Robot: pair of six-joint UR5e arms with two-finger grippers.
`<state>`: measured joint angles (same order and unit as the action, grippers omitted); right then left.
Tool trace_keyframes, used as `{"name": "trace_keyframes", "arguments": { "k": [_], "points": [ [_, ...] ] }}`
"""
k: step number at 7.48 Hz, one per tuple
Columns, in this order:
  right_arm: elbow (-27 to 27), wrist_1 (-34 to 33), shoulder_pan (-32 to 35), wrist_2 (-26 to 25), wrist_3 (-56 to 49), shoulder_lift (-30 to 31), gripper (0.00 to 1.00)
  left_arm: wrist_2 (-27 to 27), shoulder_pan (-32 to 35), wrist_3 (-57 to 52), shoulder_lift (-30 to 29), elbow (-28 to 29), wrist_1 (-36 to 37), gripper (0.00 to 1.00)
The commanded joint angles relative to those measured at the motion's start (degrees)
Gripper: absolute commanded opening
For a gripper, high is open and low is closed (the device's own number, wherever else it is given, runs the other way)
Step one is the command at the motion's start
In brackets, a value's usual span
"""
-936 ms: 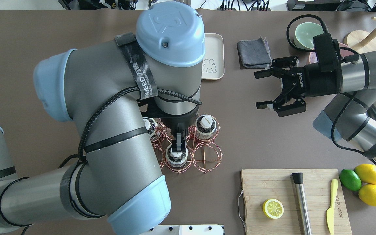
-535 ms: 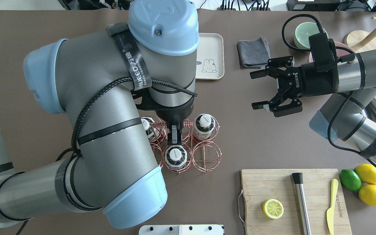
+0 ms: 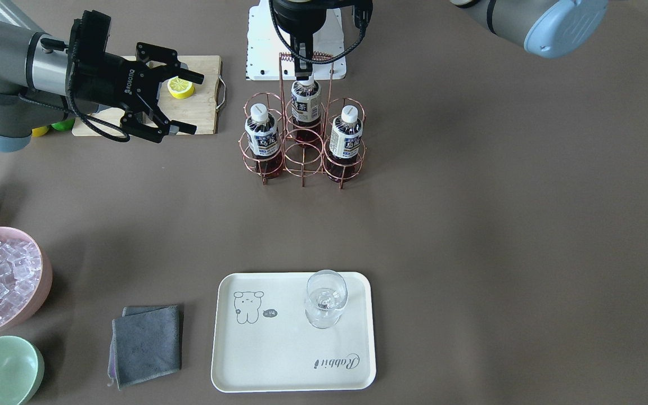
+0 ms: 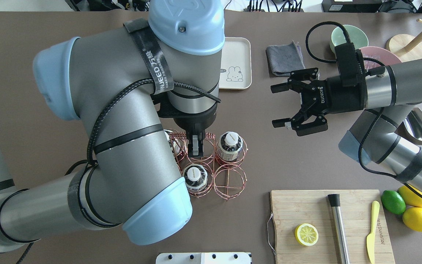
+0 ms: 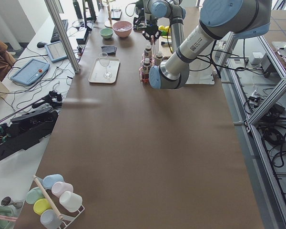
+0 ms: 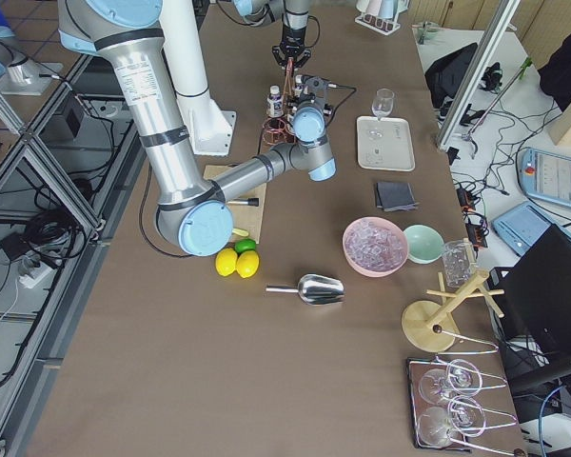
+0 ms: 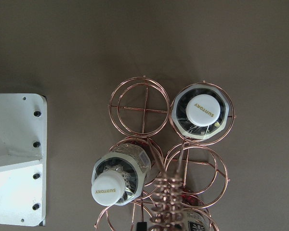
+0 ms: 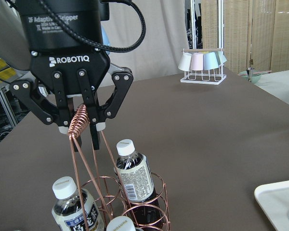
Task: Take tea from basket to plate
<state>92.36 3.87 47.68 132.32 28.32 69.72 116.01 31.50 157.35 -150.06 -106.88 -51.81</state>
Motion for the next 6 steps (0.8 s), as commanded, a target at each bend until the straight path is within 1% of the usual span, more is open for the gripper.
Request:
{"name": "trace_keyframes", "arguments": {
  "k": [1, 4, 6],
  "points": [
    [-0.1, 0.1, -3.5, -3.5, -0.1, -0.1, 0.98, 0.0, 0.0, 0.0, -0.2, 0.4, 0.0, 0.0],
    [0.5, 0.0, -8.4, -8.2, -1.7, -0.1, 0.98, 0.0, 0.0, 0.0, -0.5, 0.4, 0.0, 0.0],
    [0.5, -0.5, -9.3, -9.1, -3.5, -0.2, 0.97, 0.0, -0.1, 0.0, -0.8, 0.5, 0.0, 0.0]
  ]
}}
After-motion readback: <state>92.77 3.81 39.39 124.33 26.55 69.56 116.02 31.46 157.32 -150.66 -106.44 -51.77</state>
